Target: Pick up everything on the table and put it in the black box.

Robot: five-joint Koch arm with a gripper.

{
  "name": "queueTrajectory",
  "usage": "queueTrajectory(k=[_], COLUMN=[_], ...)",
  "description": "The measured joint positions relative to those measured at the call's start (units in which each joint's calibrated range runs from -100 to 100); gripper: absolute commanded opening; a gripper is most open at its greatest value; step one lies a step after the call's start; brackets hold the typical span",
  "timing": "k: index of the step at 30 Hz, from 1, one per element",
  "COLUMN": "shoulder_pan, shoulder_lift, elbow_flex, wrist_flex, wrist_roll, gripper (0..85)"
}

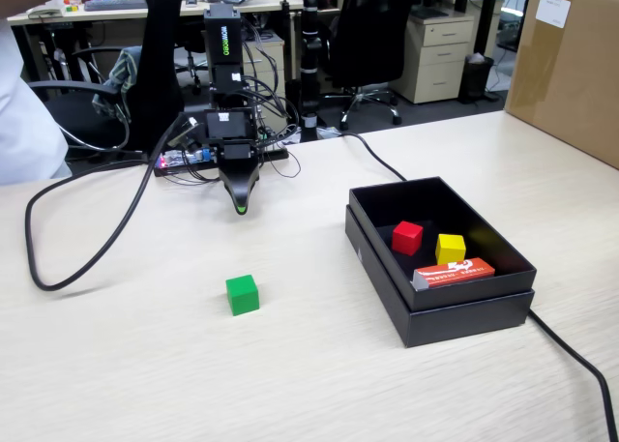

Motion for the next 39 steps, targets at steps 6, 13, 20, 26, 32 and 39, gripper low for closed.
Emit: queueTrajectory(k=[6, 13, 20, 26, 32, 39], shoulder_pan=[-1.07, -1.27, -1.12, -0.98, -0.93, -0.54], shoulder_lift=[13.98, 38.45, 60.32, 77.02, 92.04, 104.34], elbow_flex=[14.15, 39.80, 61.34, 73.48, 87.27, 94.84], wrist_flex=[-7.90, -21.84, -30.04, -33.22, -35.15, -36.62], wrist_roll=[-0.05, -0.05, 0.00, 0.00, 0.00, -0.05], gripper=[47.5, 47.3, 47.1, 47.1, 45.5, 44.8])
